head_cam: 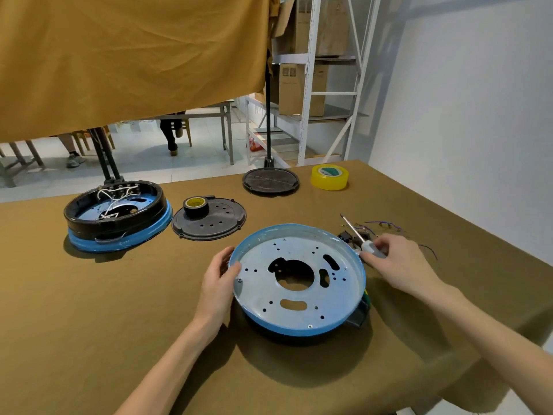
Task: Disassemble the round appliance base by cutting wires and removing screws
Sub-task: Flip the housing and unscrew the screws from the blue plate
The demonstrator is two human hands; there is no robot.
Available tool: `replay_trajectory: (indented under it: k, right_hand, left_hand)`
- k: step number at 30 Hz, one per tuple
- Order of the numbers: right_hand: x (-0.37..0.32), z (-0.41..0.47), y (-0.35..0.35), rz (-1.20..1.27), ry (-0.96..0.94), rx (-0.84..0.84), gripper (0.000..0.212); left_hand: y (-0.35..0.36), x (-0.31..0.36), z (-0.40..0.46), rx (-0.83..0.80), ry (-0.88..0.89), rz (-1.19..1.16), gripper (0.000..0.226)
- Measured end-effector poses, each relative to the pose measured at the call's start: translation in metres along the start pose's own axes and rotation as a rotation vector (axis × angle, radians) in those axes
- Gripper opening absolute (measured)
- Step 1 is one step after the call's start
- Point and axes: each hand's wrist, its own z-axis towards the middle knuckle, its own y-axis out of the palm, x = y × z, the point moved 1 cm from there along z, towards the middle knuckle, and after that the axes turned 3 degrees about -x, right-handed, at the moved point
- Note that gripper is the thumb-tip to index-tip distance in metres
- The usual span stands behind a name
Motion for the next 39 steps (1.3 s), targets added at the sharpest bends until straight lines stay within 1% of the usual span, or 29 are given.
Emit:
replay_trajectory:
  k: [2,4,8,13,15,17,20,22,23,25,26,27,28,30,31,32,34,39]
  right_hand:
    - [0.011,0.003,0.011,-0.046,0.051,-0.035,0.028]
    - [0.015,0.007,0.021,-0.07,0.064,-0.078,0.029]
    - [0.012,0.017,0.029,-0.064,0.047,-0.085,0.028]
    - [-0.009,0.034,0.032,-0.039,0.027,-0.022,0.024]
    - [-0.023,0.043,0.038,-0.02,0.047,-0.069,0.023]
    - [-0.033,0.05,0.047,-0.058,0.071,-0.127,0.025]
    - [-0.038,0.057,0.053,-0.175,0.084,-0.157,0.028]
    - [-0.04,0.058,0.049,-0.188,0.098,-0.179,0.032]
    - [-0.043,0.058,0.045,-0.169,0.096,-0.16,0.032]
    - [-0.056,0.054,0.036,-0.093,0.033,-0.024,0.023]
    - [-0.068,0.049,0.033,-0.029,-0.042,0.042,0.019]
    - [-0.083,0.042,0.03,0.029,-0.141,0.054,0.017]
    - [-0.102,0.033,0.029,0.057,-0.254,0.0,0.016]
    - [-0.136,0.013,0.04,0.024,-0.452,-0.223,0.017]
    - [-0.15,0.005,0.051,-0.007,-0.519,-0.321,0.017]
    - [-0.161,-0.001,0.063,-0.031,-0.566,-0.382,0.018]
    - [-0.177,-0.007,0.084,-0.04,-0.609,-0.404,0.02]
    - [-0.2,-0.011,0.108,0.038,-0.636,-0.305,0.024]
  left_hand:
    - [0.0,0.002,-0.001,-0.057,-0.033,0.009,0.047]
    - [-0.001,0.005,-0.002,-0.094,-0.047,-0.005,0.043]
    - [-0.002,0.007,-0.003,-0.041,-0.016,-0.004,0.043]
    - [-0.014,0.006,0.003,0.053,-0.033,-0.032,0.042]
    - [-0.018,0.006,0.006,0.073,-0.044,-0.014,0.042]
    - [-0.019,0.005,0.007,0.073,-0.047,0.003,0.042]
    - [-0.02,0.004,0.006,0.064,-0.031,0.029,0.041]
    - [-0.023,0.002,0.008,0.064,-0.033,0.038,0.037]
    - [-0.023,0.001,0.008,0.061,-0.033,0.038,0.035]
    - [-0.023,0.0,0.008,0.052,-0.022,0.044,0.033]
    - [-0.024,0.0,0.008,0.048,-0.006,0.045,0.035]
    - [-0.024,0.0,0.009,0.05,0.013,0.043,0.037]
    - [-0.024,0.0,0.009,0.056,0.029,0.04,0.04]
    - [-0.024,0.0,0.009,0.065,0.046,0.029,0.042]
    - [-0.024,0.001,0.008,0.063,0.048,0.022,0.042]
    - [-0.025,0.0,0.008,0.059,0.047,0.015,0.042]
    - [-0.028,0.0,0.007,0.055,0.047,-0.005,0.043]
    - [-0.03,-0.003,0.011,0.049,0.075,-0.065,0.048]
